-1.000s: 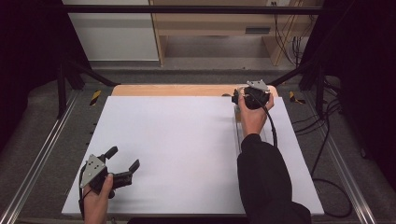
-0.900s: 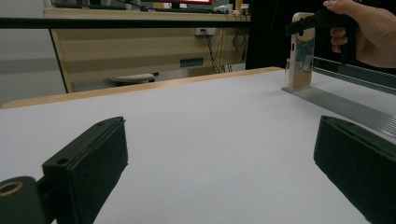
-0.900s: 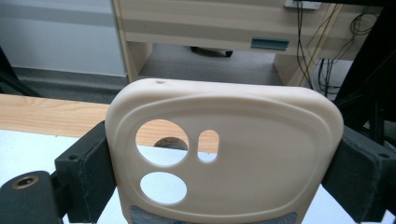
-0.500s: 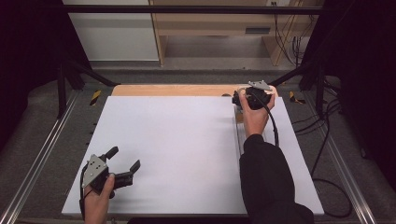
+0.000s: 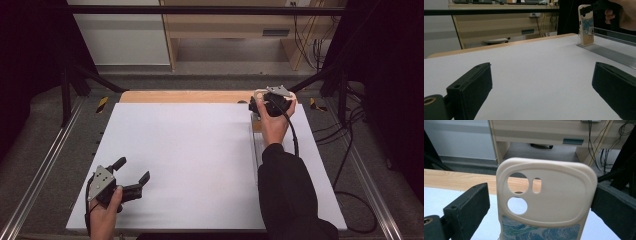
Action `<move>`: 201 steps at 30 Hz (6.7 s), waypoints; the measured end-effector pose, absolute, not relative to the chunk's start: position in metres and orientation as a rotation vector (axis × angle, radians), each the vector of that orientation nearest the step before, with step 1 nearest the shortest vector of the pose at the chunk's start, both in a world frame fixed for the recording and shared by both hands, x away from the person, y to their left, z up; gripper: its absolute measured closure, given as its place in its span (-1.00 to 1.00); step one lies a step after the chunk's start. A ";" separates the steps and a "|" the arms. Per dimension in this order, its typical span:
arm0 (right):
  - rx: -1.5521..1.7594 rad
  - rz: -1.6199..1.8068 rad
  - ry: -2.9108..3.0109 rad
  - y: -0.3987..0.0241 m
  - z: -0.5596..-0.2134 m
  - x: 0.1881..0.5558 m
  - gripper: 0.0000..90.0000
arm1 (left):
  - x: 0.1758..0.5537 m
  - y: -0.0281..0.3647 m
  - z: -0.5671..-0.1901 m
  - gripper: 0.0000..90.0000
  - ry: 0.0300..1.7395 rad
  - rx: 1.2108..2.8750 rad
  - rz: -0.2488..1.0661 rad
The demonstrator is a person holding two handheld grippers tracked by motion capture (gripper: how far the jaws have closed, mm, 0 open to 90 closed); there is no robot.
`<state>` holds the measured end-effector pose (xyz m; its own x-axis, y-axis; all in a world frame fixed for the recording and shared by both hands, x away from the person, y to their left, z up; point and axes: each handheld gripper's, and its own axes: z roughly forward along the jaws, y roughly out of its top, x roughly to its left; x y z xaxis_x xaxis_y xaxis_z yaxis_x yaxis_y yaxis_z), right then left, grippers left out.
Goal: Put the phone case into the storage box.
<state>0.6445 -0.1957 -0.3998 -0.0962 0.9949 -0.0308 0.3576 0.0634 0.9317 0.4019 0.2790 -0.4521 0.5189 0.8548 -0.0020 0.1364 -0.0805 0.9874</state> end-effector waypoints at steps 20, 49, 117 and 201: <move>1.389 1.005 1.528 -0.211 -0.392 0.624 -0.89 | 0.401 0.281 -0.452 -0.95 0.886 1.560 0.766; 1.342 1.076 1.531 -0.213 -0.383 0.606 -0.86 | 0.420 0.272 -0.457 -0.96 0.827 1.596 0.768; 1.261 1.292 1.547 -0.207 -0.346 0.544 -0.91 | 0.400 0.284 -0.450 -0.97 0.901 1.537 0.806; 1.049 1.457 1.639 -0.278 -0.353 0.443 -0.91 | 0.382 0.307 -0.446 -0.97 0.855 1.481 0.713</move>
<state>0.4434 -0.2777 -0.3530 -0.4310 0.9022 0.0149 0.1203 0.0411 0.9919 0.3822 0.3067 -0.4457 0.5386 0.8411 -0.0499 0.1017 -0.0061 0.9948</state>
